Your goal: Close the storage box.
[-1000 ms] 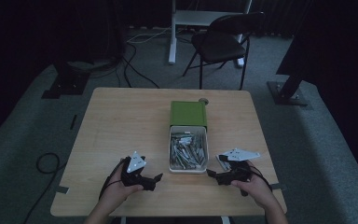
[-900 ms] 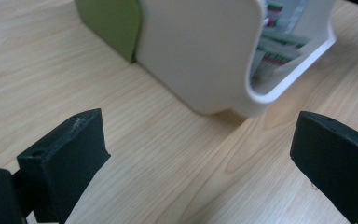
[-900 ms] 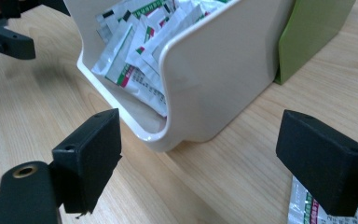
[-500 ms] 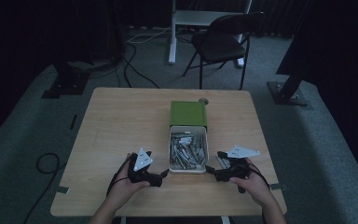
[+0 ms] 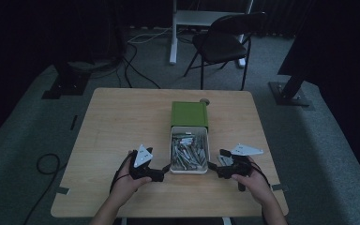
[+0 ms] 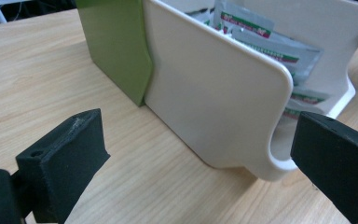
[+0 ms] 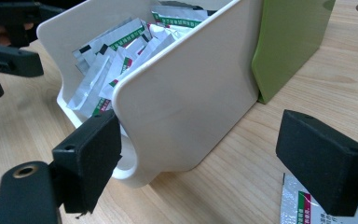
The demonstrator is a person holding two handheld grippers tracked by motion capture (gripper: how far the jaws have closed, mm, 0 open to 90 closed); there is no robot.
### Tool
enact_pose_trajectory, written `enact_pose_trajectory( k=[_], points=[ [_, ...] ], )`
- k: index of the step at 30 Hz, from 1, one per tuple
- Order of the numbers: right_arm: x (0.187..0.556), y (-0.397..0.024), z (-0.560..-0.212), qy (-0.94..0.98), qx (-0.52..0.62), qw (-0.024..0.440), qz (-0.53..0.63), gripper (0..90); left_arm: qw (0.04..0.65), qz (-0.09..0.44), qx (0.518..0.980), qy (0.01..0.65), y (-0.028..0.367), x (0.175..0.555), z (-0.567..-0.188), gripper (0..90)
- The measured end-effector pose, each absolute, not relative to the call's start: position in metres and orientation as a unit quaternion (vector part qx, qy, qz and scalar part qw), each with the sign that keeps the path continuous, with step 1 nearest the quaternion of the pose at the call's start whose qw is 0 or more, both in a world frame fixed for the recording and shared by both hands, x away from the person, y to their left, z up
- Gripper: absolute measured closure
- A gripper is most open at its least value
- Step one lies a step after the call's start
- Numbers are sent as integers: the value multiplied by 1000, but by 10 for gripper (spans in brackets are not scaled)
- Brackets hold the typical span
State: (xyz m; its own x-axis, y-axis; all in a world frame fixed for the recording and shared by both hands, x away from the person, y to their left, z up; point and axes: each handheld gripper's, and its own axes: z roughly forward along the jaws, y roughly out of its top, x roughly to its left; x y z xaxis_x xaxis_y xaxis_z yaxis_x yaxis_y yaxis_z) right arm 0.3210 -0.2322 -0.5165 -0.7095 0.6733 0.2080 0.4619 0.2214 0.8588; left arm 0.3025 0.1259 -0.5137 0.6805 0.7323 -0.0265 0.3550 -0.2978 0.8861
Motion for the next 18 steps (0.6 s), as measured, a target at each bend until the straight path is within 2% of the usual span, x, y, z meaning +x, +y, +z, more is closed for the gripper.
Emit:
enact_pose_trajectory(
  k=[18],
  points=[
    [324,-230,-516,777,367,105,500,136,473,206,786,340,119,316,-512,36]
  ],
)
